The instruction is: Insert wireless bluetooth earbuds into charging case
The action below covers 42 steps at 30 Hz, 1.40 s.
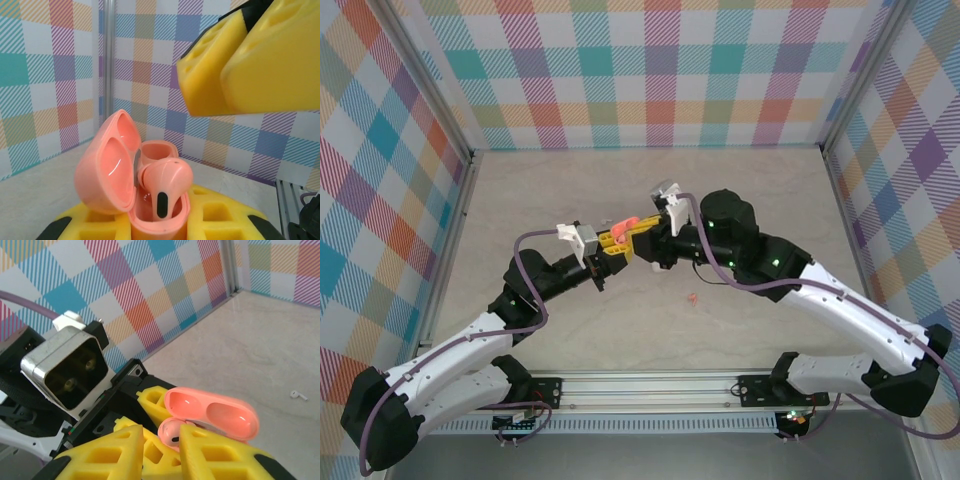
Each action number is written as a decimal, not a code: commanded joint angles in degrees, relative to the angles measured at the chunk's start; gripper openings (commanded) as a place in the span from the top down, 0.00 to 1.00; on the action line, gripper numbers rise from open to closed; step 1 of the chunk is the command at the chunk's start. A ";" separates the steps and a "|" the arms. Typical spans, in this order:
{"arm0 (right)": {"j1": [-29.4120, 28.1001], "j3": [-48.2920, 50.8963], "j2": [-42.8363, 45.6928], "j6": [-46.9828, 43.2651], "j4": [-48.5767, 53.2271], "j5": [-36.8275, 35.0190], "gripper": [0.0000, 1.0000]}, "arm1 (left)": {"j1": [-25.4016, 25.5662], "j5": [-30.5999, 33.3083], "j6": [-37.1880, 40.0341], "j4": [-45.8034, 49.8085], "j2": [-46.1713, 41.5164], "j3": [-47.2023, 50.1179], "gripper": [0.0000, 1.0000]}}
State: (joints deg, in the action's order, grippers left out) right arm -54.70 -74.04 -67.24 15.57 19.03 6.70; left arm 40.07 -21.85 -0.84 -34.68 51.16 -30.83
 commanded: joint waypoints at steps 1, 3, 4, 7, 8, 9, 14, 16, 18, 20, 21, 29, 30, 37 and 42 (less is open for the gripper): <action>0.06 -2.83 -2.20 -1.38 4.91 3.68 0.79 | 0.66 -0.30 0.14 -1.91 -0.11 -1.07 0.89; 0.06 -3.38 -3.04 -1.60 5.61 3.76 0.82 | 0.66 -0.46 0.16 -1.64 -0.18 -1.16 0.89; 0.03 -3.52 -3.31 -1.66 5.82 3.67 0.82 | 0.66 -0.48 0.18 -1.62 -0.19 -1.23 0.89; 0.03 -3.83 -4.02 -1.93 6.02 3.80 0.84 | 0.69 -0.73 0.16 -1.27 -0.21 -1.47 0.89; 0.05 -3.99 -4.27 -1.96 5.96 3.85 0.84 | 0.62 -0.82 0.28 -1.23 -0.13 -1.56 0.89; 0.03 -4.31 -4.55 -2.04 6.02 3.92 0.85 | 0.70 -0.99 0.23 -1.16 -0.02 -1.60 0.89; 0.03 -5.62 -5.77 -2.46 6.58 4.29 0.86 | 0.70 -1.53 0.14 -1.18 0.59 -1.86 0.89; 0.08 -6.20 -6.39 -2.65 7.47 4.07 0.87 | 0.64 -1.46 0.14 -1.11 0.58 -1.87 0.89; 0.03 -6.65 -6.92 -2.74 8.30 4.02 0.88 | 0.67 -1.36 0.38 -0.88 0.54 -1.91 0.89; 0.03 -7.23 -7.50 -2.66 9.13 3.93 0.88 | 0.69 -1.44 0.73 -0.32 0.59 -2.04 0.89; 0.03 -7.54 -7.60 -2.65 9.45 3.94 0.88 | 0.67 -1.38 0.84 -0.22 0.57 -2.04 0.89; 0.08 -7.51 -6.43 -1.50 10.74 -0.25 0.85 | 0.70 -1.18 1.27 -0.13 0.70 -2.21 0.89; 0.12 -7.82 -6.41 -1.21 11.06 -0.73 0.83 | 0.67 -1.27 1.26 -0.13 0.77 -2.30 0.89; 0.12 -10.04 -5.95 1.20 11.30 -1.60 0.67 | 0.70 -1.70 1.28 -0.16 1.07 -2.31 0.89; 0.12 -11.17 -5.97 1.39 11.71 -0.86 0.67 | 0.71 -1.54 1.28 -0.22 1.00 -2.22 0.89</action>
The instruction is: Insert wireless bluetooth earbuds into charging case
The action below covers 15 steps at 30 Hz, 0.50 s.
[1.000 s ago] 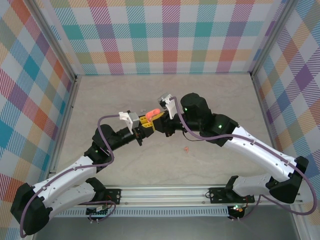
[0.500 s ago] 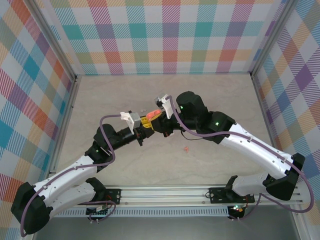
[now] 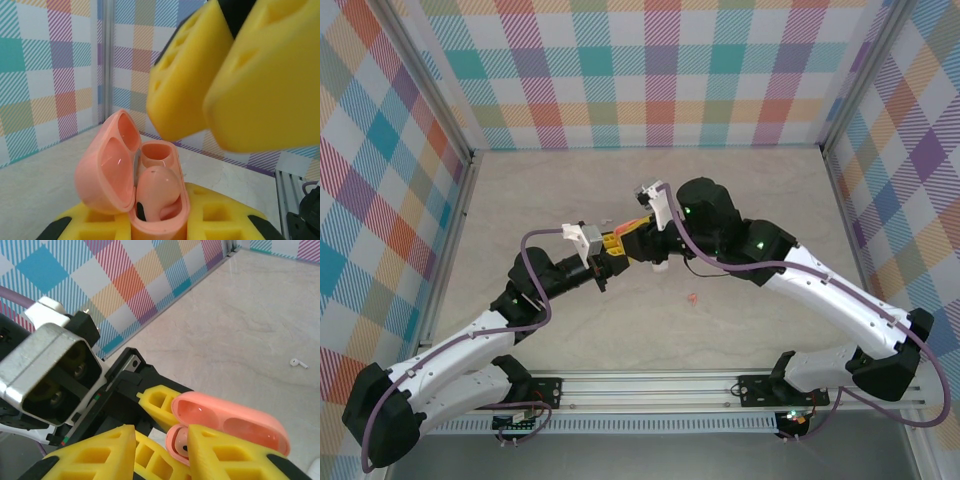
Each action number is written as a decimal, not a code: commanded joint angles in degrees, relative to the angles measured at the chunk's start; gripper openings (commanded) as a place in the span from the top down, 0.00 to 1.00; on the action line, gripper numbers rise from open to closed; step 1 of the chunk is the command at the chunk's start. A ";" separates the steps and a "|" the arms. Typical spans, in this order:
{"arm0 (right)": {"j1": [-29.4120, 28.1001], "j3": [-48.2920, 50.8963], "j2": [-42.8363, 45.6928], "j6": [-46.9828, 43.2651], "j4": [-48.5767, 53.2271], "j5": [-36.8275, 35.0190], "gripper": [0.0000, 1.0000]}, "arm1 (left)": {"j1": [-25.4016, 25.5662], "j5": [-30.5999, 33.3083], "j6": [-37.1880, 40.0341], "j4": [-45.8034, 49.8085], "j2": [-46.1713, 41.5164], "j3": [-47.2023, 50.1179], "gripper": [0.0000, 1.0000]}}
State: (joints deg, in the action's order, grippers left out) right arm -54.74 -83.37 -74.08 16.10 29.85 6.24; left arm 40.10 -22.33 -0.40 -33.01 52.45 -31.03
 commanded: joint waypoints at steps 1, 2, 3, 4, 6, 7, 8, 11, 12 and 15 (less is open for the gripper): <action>0.16 -1.77 0.87 0.76 0.92 -0.35 0.68 | 0.64 -1.05 0.84 -1.88 -0.29 -2.02 0.89; 0.16 -1.66 0.87 0.71 0.92 -0.27 0.70 | 0.66 -1.05 0.78 -1.83 -0.32 -2.02 0.89; 0.16 -1.62 0.87 0.62 0.92 -0.07 0.73 | 0.68 -1.05 0.79 -1.88 -0.27 -2.02 0.89; 0.17 -1.60 0.72 0.52 0.87 0.19 0.75 | 0.61 -1.05 0.84 -1.83 -0.31 -2.02 0.89; 0.17 -1.89 0.23 0.18 1.24 0.80 0.80 | 0.65 -1.03 0.85 -1.85 -0.21 -2.02 0.89; 0.18 -2.04 -0.04 0.08 1.56 1.08 0.82 | 0.66 -1.14 0.86 -1.86 -0.15 -2.11 0.89; 0.16 -2.06 -0.34 -0.14 1.79 1.35 0.84 | 0.67 -1.12 0.91 -1.73 -0.10 -2.11 0.89; 0.21 -2.01 -1.21 -0.37 2.22 1.92 0.90 | 0.67 -1.12 0.83 -1.68 0.11 -2.45 0.89; 0.16 -1.93 -1.56 -0.45 2.40 2.18 0.90 | 0.66 -1.23 0.78 -1.70 0.05 -2.55 0.89; 0.16 -1.83 -2.28 -0.62 2.67 2.71 0.91 | 0.68 -1.23 0.84 -1.43 0.01 -2.72 0.89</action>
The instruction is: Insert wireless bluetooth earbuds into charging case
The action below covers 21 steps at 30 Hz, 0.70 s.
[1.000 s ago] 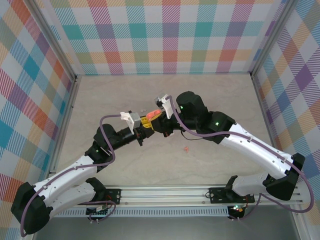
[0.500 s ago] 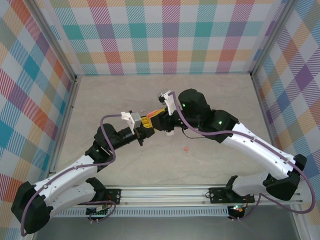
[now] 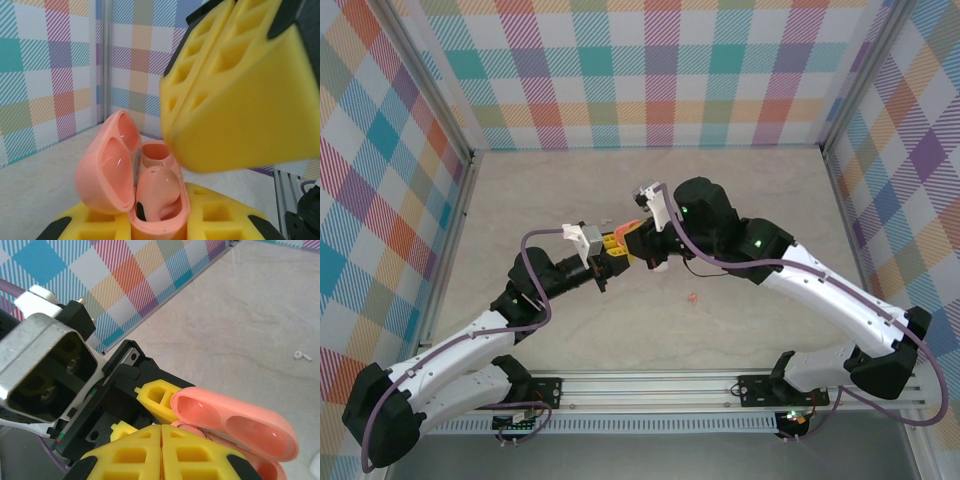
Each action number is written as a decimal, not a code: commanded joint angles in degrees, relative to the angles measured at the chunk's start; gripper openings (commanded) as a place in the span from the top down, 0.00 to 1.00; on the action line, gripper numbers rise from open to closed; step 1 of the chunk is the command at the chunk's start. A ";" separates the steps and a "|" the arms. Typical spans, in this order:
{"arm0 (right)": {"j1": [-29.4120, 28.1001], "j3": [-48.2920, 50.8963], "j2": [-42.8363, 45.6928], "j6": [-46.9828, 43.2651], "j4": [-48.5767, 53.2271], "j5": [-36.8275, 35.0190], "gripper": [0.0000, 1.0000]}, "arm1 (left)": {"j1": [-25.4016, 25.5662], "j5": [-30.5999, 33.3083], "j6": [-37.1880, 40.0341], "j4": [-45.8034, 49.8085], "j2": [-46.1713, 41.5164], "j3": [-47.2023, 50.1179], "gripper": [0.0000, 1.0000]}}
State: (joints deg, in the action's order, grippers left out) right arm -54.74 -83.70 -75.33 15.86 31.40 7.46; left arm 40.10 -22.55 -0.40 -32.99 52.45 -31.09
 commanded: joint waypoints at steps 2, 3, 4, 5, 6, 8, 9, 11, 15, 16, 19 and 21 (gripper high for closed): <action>0.16 -1.49 -0.90 -0.22 0.95 1.76 0.90 | 0.55 -0.76 1.18 -0.98 -0.02 -2.75 0.89; 0.16 -1.47 -0.66 -0.13 0.58 1.70 0.89 | 0.67 -0.54 1.21 -0.79 -0.01 -2.66 0.89; 0.16 -1.63 -0.24 -0.04 0.22 1.44 0.89 | 0.64 -0.29 1.20 -0.75 -0.05 -2.51 0.89; 0.17 -1.82 0.27 -0.05 -0.04 1.13 0.89 | 0.67 0.01 1.22 -0.82 -0.11 -2.25 0.89; 0.16 -2.01 0.72 -0.06 -0.17 0.78 0.89 | 0.68 0.17 1.24 -0.92 -0.20 -2.01 0.89; 0.16 -2.23 2.18 -0.07 -0.62 -0.01 0.90 | 0.68 1.10 1.28 -0.68 -0.41 -1.46 0.90; 0.17 -2.25 2.80 0.03 -0.80 -0.61 0.90 | 0.70 1.58 1.33 -0.51 -0.65 -1.14 0.90; 0.38 -2.21 4.05 0.18 -0.35 -2.48 0.89 | 0.66 2.36 1.45 -0.27 -1.16 -0.19 0.90; 1.39 -2.54 5.65 0.63 3.61 -6.97 0.88 | 0.68 3.94 1.64 1.07 -2.79 1.84 0.90; 1.83 -2.44 6.17 0.99 4.77 -8.41 0.87 | 0.68 4.17 1.85 1.86 -3.40 2.20 0.90; 4.36 -1.81 7.96 3.14 8.82 -11.89 0.87 | 0.68 4.83 2.63 4.83 -5.59 3.20 0.90; 7.53 -1.51 9.17 5.51 12.84 -12.41 0.87 | 0.68 5.21 2.99 6.57 -7.30 3.85 0.90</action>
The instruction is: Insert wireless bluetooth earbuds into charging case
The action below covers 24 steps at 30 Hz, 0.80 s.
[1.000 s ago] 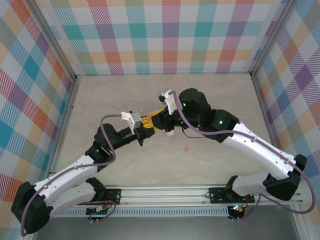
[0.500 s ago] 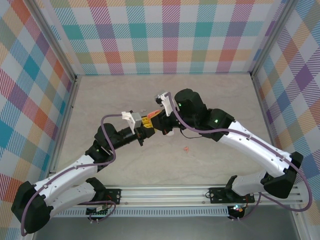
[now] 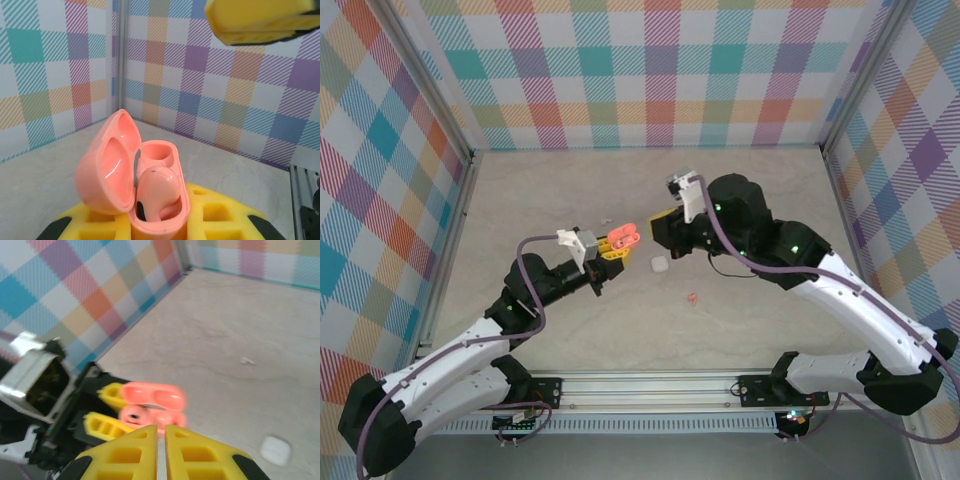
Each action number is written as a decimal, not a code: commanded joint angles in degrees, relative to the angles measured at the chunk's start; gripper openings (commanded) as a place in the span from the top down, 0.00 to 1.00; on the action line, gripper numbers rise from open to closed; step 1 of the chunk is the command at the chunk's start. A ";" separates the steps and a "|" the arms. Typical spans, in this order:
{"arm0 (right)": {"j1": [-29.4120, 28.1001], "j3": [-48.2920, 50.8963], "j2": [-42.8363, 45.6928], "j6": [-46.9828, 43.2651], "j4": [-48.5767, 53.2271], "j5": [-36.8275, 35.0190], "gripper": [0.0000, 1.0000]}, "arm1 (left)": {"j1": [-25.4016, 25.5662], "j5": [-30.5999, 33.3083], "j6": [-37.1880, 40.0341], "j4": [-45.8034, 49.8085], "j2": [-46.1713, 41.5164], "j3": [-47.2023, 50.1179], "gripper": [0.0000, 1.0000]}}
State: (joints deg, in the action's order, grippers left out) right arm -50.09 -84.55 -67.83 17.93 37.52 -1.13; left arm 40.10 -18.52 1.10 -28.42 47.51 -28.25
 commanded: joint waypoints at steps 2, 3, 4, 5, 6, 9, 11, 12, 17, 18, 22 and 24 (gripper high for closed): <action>7.57 0.54 2.84 5.12 10.68 -2.21 0.86 | 0.67 1.61 1.63 3.54 -4.27 1.78 0.90; 9.66 1.24 3.11 5.58 12.58 -1.31 0.85 | 0.68 1.77 1.68 4.04 -5.19 2.21 0.90; 11.66 2.35 3.45 5.70 14.24 -0.56 0.84 | 0.68 1.97 1.70 4.30 -6.17 2.82 0.90; 13.51 3.77 3.66 5.51 15.42 -0.07 0.83 | 0.68 2.08 1.68 4.41 -7.11 3.54 0.90; 14.91 5.46 3.84 5.53 15.96 0.16 0.82 | 0.62 2.22 1.54 4.43 -7.84 4.01 0.90; 19.72 13.03 3.64 6.07 14.82 3.02 0.77 | 0.68 2.70 1.45 5.73 -9.65 4.94 0.90; 22.56 18.54 2.92 6.86 11.56 6.17 0.72 | 0.68 2.55 1.78 7.15 -10.38 4.83 0.90; 23.96 21.54 2.35 7.26 9.01 8.20 0.70 | 0.68 2.38 1.97 7.81 -10.70 4.77 0.90; 26.53 32.59 -2.25 6.21 -2.97 14.03 0.72 | 0.64 2.09 2.50 9.99 -12.16 4.64 0.90; 26.53 33.75 -3.81 5.69 -4.47 14.74 0.73 | 0.66 2.01 2.54 10.44 -12.47 4.68 0.90; 26.53 35.02 -10.48 3.53 -7.19 16.36 0.75 | 0.67 2.08 2.50 11.24 -13.62 5.25 0.89; 26.53 35.00 -13.80 2.62 -8.78 16.95 0.74 | 0.68 2.35 2.51 11.04 -13.94 5.65 0.89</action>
State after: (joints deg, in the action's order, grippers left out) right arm -23.68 -49.65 -78.76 22.85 34.20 12.45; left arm 40.10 -16.80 2.83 -17.43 34.61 -23.66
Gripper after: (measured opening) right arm 0.256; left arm 0.192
